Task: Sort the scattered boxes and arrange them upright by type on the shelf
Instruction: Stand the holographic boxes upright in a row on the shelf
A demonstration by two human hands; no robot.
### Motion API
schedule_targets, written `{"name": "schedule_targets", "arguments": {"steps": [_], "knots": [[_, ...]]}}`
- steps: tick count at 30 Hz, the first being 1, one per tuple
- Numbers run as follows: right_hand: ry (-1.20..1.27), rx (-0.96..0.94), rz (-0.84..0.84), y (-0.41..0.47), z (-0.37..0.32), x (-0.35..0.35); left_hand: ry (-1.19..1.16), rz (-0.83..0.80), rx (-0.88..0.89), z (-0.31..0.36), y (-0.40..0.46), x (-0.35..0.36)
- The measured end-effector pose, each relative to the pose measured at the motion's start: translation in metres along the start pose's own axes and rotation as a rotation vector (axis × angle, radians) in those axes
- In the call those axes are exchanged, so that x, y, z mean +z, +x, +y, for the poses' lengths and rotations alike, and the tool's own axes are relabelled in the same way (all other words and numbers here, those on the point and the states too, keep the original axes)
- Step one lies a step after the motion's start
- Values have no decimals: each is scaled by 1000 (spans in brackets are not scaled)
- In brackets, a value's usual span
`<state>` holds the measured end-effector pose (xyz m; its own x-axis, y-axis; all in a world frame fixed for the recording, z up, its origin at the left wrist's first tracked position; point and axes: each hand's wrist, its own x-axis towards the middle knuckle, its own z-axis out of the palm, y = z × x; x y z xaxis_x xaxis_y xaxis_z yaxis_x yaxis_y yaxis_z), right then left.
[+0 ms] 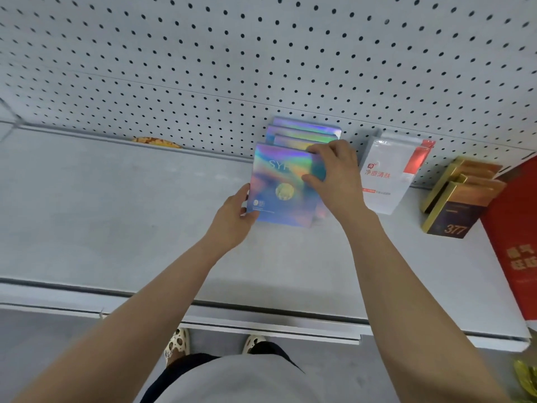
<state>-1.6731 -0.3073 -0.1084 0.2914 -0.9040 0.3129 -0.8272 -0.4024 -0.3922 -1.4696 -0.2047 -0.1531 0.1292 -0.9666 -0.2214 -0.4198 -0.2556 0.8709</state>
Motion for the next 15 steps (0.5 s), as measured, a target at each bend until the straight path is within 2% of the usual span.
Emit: {"name": "schedule_targets", "arguments": {"steps": [4,8,15], "knots": [[-83,-43,74,3,-10,0,-14,72,-10,-2,-9,-13],[-43,-60,193,0,-41,8,-45,204,12,-14,-31,-42],[247,-61,27,-40,-139,57,-60,426,13,-63,-103,-128]]}}
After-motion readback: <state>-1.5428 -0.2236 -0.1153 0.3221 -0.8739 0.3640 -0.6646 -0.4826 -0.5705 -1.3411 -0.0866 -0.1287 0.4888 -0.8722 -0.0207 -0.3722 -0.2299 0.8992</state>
